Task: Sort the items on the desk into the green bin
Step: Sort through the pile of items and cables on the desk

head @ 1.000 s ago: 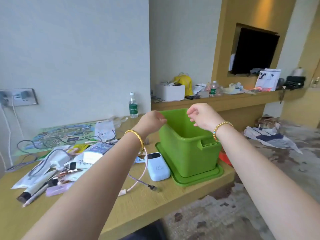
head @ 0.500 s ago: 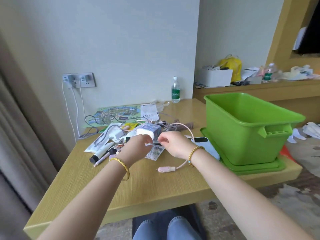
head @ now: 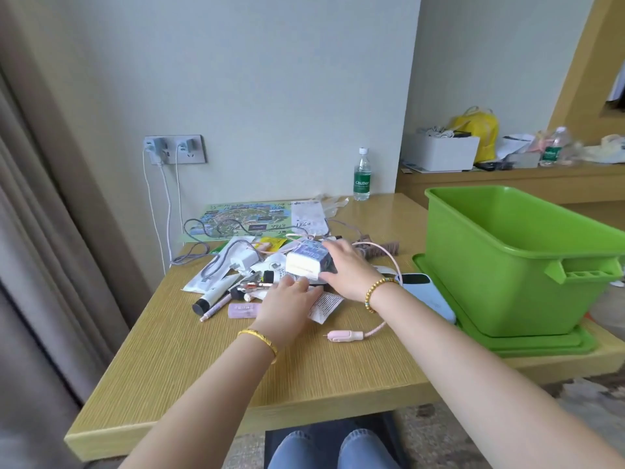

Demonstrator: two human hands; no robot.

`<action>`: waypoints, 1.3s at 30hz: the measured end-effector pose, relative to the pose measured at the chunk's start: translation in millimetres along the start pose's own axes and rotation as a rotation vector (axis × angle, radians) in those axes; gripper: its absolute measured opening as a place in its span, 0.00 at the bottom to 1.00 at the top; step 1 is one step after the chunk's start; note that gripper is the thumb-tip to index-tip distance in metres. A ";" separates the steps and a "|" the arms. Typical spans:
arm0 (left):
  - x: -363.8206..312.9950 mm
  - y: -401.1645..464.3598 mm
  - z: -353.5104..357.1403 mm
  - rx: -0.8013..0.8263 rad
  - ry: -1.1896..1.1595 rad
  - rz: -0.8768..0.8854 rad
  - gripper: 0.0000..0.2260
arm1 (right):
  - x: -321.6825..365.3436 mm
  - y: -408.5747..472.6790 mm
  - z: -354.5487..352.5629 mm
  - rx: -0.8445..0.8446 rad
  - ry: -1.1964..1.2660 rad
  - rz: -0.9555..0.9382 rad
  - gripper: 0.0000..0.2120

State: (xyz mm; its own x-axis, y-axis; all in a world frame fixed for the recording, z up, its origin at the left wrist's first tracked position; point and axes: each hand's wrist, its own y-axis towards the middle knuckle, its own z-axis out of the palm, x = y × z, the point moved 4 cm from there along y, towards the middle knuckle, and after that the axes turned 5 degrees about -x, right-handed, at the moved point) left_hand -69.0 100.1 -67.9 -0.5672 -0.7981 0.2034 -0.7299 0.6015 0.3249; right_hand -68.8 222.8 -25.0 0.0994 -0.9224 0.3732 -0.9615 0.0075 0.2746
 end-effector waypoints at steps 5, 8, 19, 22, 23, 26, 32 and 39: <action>16.1 -6.0 -5.2 -0.034 -0.228 0.026 0.27 | 3.3 23.8 14.8 0.202 0.043 -0.028 0.32; 31.1 -13.4 -20.6 -0.174 -0.543 0.044 0.21 | 0.5 32.3 14.9 0.257 0.023 -0.035 0.33; 75.2 -21.7 -32.4 -0.287 -1.601 -0.511 0.11 | 5.5 34.0 24.3 0.143 -0.234 -0.135 0.41; 86.3 -19.2 -29.8 -0.359 -1.655 -0.628 0.10 | 8.0 33.3 21.3 0.013 -0.326 -0.182 0.30; 90.5 -18.9 -28.8 -0.387 -1.696 -0.657 0.10 | 8.4 32.9 17.8 -0.042 -0.327 -0.183 0.27; 100.5 -18.3 -26.2 -0.512 -1.721 -0.792 0.15 | 9.1 30.4 6.6 -0.168 -0.257 -0.151 0.19; 97.4 -18.7 -33.0 -0.808 -1.555 -1.207 0.21 | 5.2 16.8 -29.5 -0.311 0.430 0.139 0.11; 54.8 26.0 -65.0 -0.649 -1.711 -1.221 0.15 | -7.2 -6.5 -89.2 -0.420 0.712 0.246 0.11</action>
State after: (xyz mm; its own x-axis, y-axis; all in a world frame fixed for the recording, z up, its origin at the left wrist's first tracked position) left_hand -94.2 69.6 11.7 -0.0225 0.3404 -0.9400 -0.9037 -0.4090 -0.1265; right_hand -40.4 263.8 49.5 0.1725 -0.4155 0.8931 -0.8161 0.4474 0.3657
